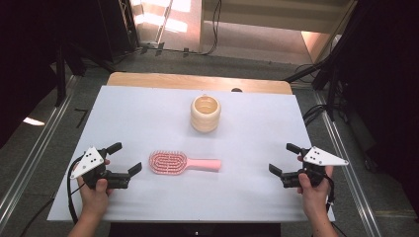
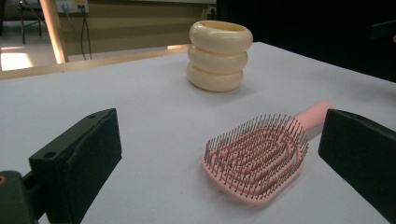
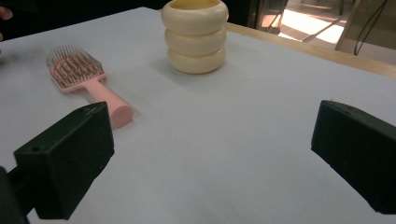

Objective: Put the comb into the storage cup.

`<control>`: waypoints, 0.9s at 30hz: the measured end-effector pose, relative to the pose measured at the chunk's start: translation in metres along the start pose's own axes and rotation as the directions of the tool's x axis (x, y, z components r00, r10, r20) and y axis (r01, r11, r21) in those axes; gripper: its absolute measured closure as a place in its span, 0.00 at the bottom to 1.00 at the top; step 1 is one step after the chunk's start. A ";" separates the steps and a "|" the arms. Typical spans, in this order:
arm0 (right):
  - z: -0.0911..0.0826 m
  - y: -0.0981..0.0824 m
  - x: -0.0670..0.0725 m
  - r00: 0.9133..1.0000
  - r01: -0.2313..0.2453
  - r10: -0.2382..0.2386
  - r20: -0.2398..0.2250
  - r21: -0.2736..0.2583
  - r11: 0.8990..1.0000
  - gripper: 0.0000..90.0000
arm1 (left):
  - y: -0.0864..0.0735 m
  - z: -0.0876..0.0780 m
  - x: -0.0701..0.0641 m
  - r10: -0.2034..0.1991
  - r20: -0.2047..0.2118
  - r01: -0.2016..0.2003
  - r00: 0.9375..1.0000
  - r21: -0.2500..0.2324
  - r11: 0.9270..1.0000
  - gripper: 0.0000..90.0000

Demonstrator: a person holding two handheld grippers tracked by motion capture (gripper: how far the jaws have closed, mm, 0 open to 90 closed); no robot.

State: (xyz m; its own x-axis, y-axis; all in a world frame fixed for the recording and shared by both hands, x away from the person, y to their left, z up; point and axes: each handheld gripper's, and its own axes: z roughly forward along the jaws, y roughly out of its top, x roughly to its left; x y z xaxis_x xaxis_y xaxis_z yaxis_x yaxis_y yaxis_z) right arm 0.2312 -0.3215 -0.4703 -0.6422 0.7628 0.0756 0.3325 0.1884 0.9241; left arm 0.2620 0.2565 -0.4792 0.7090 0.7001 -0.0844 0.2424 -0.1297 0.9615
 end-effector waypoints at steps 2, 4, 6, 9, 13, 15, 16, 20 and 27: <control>0.003 0.004 0.000 1.000 0.007 -0.006 -0.021 0.013 1.000 0.00 | 0.000 -0.001 0.000 0.001 -0.003 -0.001 1.000 -0.002 1.000 0.00; 0.007 0.008 0.001 0.999 0.009 -0.008 -0.041 0.024 1.000 0.00 | -0.001 -0.001 0.001 -0.001 -0.003 0.001 1.000 -0.006 1.000 0.00; 0.011 0.011 0.002 0.999 0.019 -0.017 -0.049 0.032 0.999 0.00 | -0.002 -0.001 0.001 0.002 -0.003 -0.002 1.000 -0.005 1.000 0.00; 0.016 0.017 0.005 0.998 0.031 -0.029 -0.061 0.047 0.998 0.00 | -0.003 -0.001 0.001 -0.003 -0.004 0.003 1.000 -0.009 1.000 0.00; 0.024 0.023 0.008 0.996 0.045 -0.040 -0.077 0.061 0.997 0.00 | -0.003 0.000 0.000 0.007 0.010 -0.007 1.000 -0.006 1.000 0.00; 0.028 0.026 0.009 0.995 0.050 -0.044 -0.087 0.071 0.996 0.00 | -0.003 0.000 -0.002 0.015 0.010 -0.015 1.000 0.000 1.000 0.00; 0.030 0.027 0.009 0.995 0.052 -0.046 -0.088 0.073 0.996 0.00 | -0.003 0.001 -0.002 0.016 0.009 -0.016 1.000 0.003 1.000 0.00; 0.036 0.032 0.011 0.994 0.061 -0.053 -0.096 0.088 0.994 0.00 | -0.004 0.002 -0.002 0.021 0.009 -0.021 1.000 0.011 1.000 0.00; 0.046 0.040 0.015 0.991 0.078 -0.065 -0.115 0.112 0.991 0.00 | -0.004 0.001 -0.001 0.014 0.014 -0.014 1.000 0.001 1.000 0.00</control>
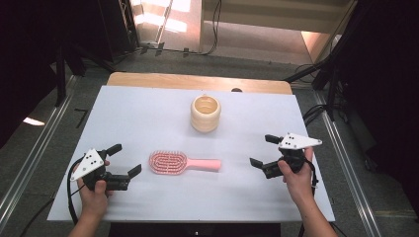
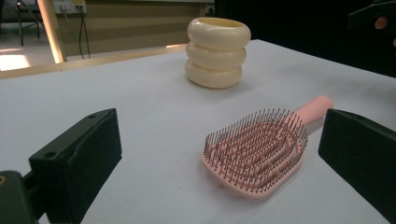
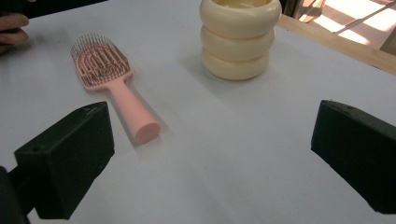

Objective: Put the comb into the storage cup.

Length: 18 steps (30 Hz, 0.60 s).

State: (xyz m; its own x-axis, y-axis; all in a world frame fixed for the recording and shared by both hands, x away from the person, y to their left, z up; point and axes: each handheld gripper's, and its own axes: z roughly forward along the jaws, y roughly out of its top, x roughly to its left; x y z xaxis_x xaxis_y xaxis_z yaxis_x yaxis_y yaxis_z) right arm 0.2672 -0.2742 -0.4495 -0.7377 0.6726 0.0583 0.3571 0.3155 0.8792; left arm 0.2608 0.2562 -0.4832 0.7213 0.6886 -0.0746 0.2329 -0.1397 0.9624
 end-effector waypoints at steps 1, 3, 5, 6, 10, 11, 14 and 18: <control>0.001 0.002 0.000 1.000 0.002 -0.002 0.000 0.003 1.000 0.00 | 0.000 0.000 0.000 0.002 -0.001 -0.002 1.000 0.001 1.000 0.00; 0.003 0.004 0.001 1.000 0.011 -0.011 0.000 0.005 1.000 0.00 | 0.000 0.000 -0.001 0.008 0.002 -0.008 1.000 0.002 1.000 0.00; 0.006 0.008 0.002 1.000 0.021 -0.021 -0.005 0.021 1.000 0.00 | 0.000 0.001 -0.001 0.013 0.006 -0.013 1.000 0.002 1.000 0.00; 0.007 0.009 0.003 1.000 0.026 -0.026 -0.008 0.024 0.999 0.00 | 0.000 0.001 -0.001 0.014 0.005 -0.014 1.000 0.003 1.000 0.00; 0.011 0.016 0.004 0.999 0.037 -0.037 -0.018 0.039 0.999 0.00 | -0.001 0.001 -0.001 0.014 0.004 -0.014 1.000 0.004 1.000 0.00; 0.012 0.018 0.004 0.999 0.040 -0.039 -0.022 0.042 0.998 0.00 | -0.001 0.002 -0.001 0.013 0.005 -0.013 1.000 0.002 1.000 0.00; 0.016 0.022 0.004 0.999 0.044 -0.043 -0.031 0.055 0.997 0.00 | -0.002 0.003 -0.002 0.020 0.003 -0.020 1.000 0.007 1.000 0.00; 0.023 0.028 0.005 0.998 0.050 -0.047 -0.047 0.073 0.996 0.00 | -0.003 0.004 -0.003 0.031 0.004 -0.031 1.000 0.013 0.999 0.00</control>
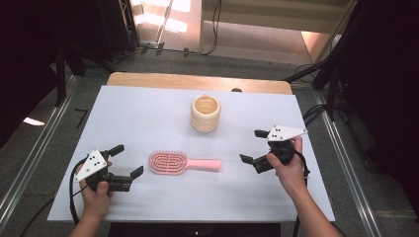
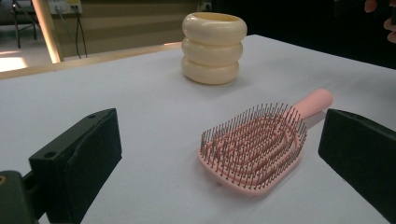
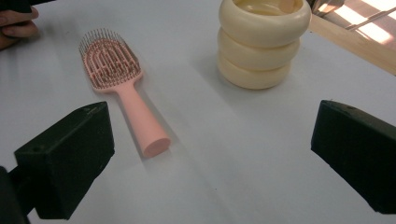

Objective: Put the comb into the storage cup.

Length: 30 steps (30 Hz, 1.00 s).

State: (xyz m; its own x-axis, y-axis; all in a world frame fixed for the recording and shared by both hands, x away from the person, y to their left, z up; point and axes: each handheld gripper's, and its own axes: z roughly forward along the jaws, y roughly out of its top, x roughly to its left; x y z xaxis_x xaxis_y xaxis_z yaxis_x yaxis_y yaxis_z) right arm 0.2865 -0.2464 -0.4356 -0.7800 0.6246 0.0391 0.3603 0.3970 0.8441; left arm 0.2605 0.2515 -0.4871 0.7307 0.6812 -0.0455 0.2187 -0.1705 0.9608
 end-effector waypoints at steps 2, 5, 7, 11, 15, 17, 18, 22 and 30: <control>0.004 0.003 0.001 1.000 0.006 -0.006 -0.012 0.008 1.000 0.00 | 0.000 0.000 0.000 -0.005 0.005 0.005 1.000 -0.003 1.000 0.00; 0.011 0.008 0.002 0.999 0.015 -0.014 -0.033 0.027 1.000 0.00 | 0.000 0.000 0.000 -0.006 0.004 0.006 1.000 -0.004 1.000 0.00; 0.016 0.010 0.004 0.999 0.021 -0.020 -0.046 0.033 0.999 0.00 | 0.000 -0.001 0.000 -0.009 0.004 0.009 1.000 -0.006 1.000 0.00; 0.025 0.015 0.006 0.998 0.034 -0.030 -0.061 0.060 0.998 0.00 | 0.000 -0.002 0.001 -0.013 0.004 0.013 1.000 -0.013 1.000 0.00; 0.033 0.019 0.009 0.996 0.052 -0.046 -0.077 0.088 0.995 0.00 | 0.000 -0.002 0.001 -0.010 0.005 0.010 1.000 -0.012 1.000 0.00; 0.036 0.021 0.010 0.995 0.060 -0.052 -0.087 0.100 0.993 0.00 | 0.000 -0.002 0.001 -0.009 0.004 0.010 1.000 -0.013 1.000 0.00; 0.037 0.023 0.011 0.995 0.065 -0.056 -0.088 0.107 0.992 0.00 | 0.000 -0.002 0.001 -0.009 0.005 0.009 1.000 -0.013 1.000 0.00; 0.043 0.028 0.013 0.993 0.078 -0.065 -0.100 0.132 0.988 0.00 | 0.000 -0.002 0.001 -0.010 0.005 0.010 1.000 -0.016 1.000 0.00; 0.059 0.038 0.020 0.986 0.120 -0.095 -0.136 0.184 0.976 0.00 | 0.000 -0.003 0.001 -0.006 0.008 0.006 1.000 -0.022 1.000 0.00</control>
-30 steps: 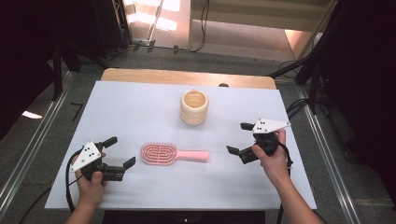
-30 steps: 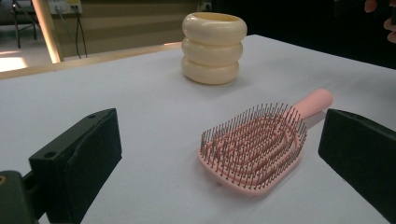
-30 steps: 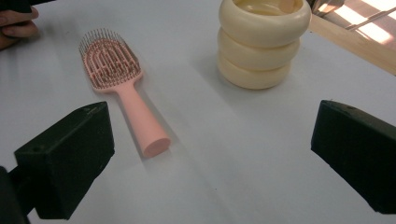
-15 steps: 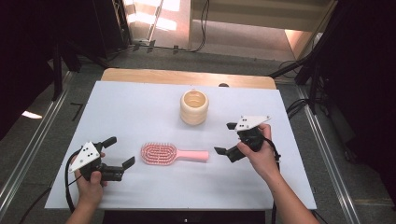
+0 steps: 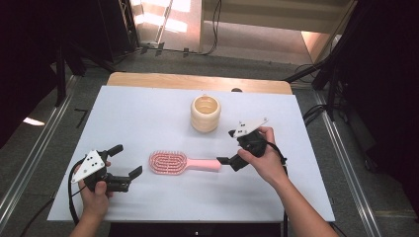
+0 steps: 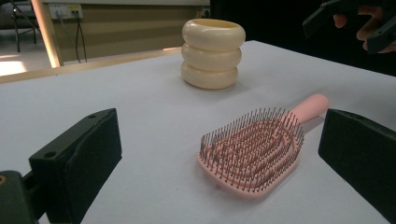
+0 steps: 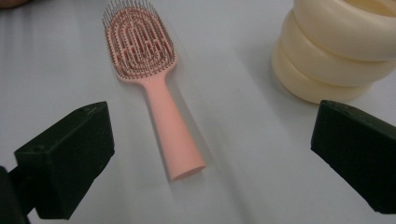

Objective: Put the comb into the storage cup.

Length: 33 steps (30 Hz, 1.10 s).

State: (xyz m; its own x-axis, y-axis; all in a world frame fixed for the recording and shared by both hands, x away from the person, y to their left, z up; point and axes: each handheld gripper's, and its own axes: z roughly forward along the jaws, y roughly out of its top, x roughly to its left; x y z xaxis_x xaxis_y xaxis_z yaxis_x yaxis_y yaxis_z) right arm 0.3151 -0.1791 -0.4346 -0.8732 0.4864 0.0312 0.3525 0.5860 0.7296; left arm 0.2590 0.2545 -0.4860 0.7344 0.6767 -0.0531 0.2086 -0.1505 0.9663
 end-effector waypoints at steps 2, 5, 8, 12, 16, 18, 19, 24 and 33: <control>0.005 0.003 0.001 1.000 0.014 -0.013 -0.011 0.022 1.000 0.00 | 0.000 0.000 0.000 0.001 0.000 -0.001 1.000 0.000 1.000 0.00; 0.012 0.007 0.003 0.999 0.031 -0.029 -0.024 0.049 0.998 0.00 | 0.000 0.000 0.000 0.000 0.001 0.000 1.000 0.002 1.000 0.00; 0.016 0.010 0.004 0.999 0.033 -0.031 -0.034 0.066 0.997 0.00 | 0.000 0.000 0.000 0.000 0.000 0.000 1.000 0.001 1.000 0.00; 0.026 0.015 0.006 0.998 0.046 -0.041 -0.049 0.103 0.994 0.00 | 0.000 -0.001 0.000 0.004 0.003 -0.004 1.000 0.001 1.000 0.00; 0.034 0.020 0.008 0.996 0.075 -0.067 -0.061 0.130 0.989 0.00 | 0.000 0.000 0.000 0.006 0.006 -0.006 1.000 -0.001 1.000 0.00; 0.037 0.023 0.010 0.995 0.086 -0.077 -0.068 0.146 0.986 0.00 | 0.000 0.000 0.000 0.012 0.007 -0.012 1.000 0.001 1.000 0.00; 0.039 0.024 0.010 0.994 0.090 -0.081 -0.070 0.152 0.984 0.00 | 0.000 0.000 0.000 0.014 0.008 -0.014 1.000 0.001 1.000 0.00; 0.047 0.027 0.011 0.992 0.100 -0.085 -0.090 0.175 0.979 0.00 | 0.000 -0.001 0.000 0.017 0.011 -0.017 1.000 0.002 1.000 0.00; 0.056 0.033 0.014 0.987 0.130 -0.107 -0.116 0.216 0.968 0.00 | 0.000 -0.001 -0.001 0.021 0.014 -0.022 1.000 0.004 1.000 0.00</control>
State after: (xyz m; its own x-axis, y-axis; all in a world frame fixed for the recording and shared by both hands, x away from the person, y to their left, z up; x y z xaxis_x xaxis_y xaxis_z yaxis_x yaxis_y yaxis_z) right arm 0.3334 -0.1165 -0.4483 -0.9389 0.3426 0.0322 0.3003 0.7703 0.5625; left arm 0.2581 0.2546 -0.4855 0.7479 0.6628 -0.0359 0.1951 -0.1677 0.9663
